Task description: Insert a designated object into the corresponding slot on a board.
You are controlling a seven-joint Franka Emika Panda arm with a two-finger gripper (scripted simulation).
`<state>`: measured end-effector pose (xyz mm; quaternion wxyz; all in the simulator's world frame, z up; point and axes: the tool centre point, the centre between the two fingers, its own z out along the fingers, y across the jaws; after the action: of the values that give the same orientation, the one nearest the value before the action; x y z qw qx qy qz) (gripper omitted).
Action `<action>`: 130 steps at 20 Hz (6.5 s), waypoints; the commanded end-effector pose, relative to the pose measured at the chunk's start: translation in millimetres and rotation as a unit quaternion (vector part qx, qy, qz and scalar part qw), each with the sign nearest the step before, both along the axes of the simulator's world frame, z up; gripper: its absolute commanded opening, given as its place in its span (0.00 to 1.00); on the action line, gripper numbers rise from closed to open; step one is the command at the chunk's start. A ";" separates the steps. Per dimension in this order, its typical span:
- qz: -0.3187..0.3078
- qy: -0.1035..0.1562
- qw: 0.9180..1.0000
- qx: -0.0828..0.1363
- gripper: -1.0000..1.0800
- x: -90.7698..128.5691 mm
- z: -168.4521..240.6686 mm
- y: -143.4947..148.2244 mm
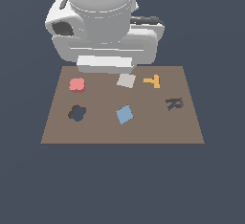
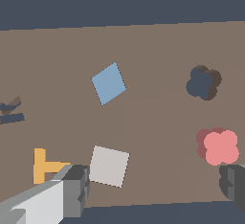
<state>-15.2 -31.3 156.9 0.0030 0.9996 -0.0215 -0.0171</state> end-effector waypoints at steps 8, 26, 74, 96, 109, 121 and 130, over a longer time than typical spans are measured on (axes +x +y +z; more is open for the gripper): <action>0.006 -0.002 1.000 0.000 0.96 -4.6 -9.6 -11.7; 0.055 -0.015 0.998 0.003 0.96 -32.9 -92.7 -112.5; 0.110 -0.017 0.994 0.004 0.00 -25.9 -122.9 -133.7; 0.446 -0.014 0.895 0.010 0.00 41.6 -118.0 -135.6; 0.564 -0.013 0.826 0.012 0.00 65.1 -116.4 -121.6; 0.576 -0.012 0.817 0.012 0.00 67.1 -124.8 -119.1; 0.576 -0.012 0.817 0.012 0.96 67.1 -126.4 -119.2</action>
<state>51.8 -150.4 30.5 0.0001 0.8296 0.5584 -0.0004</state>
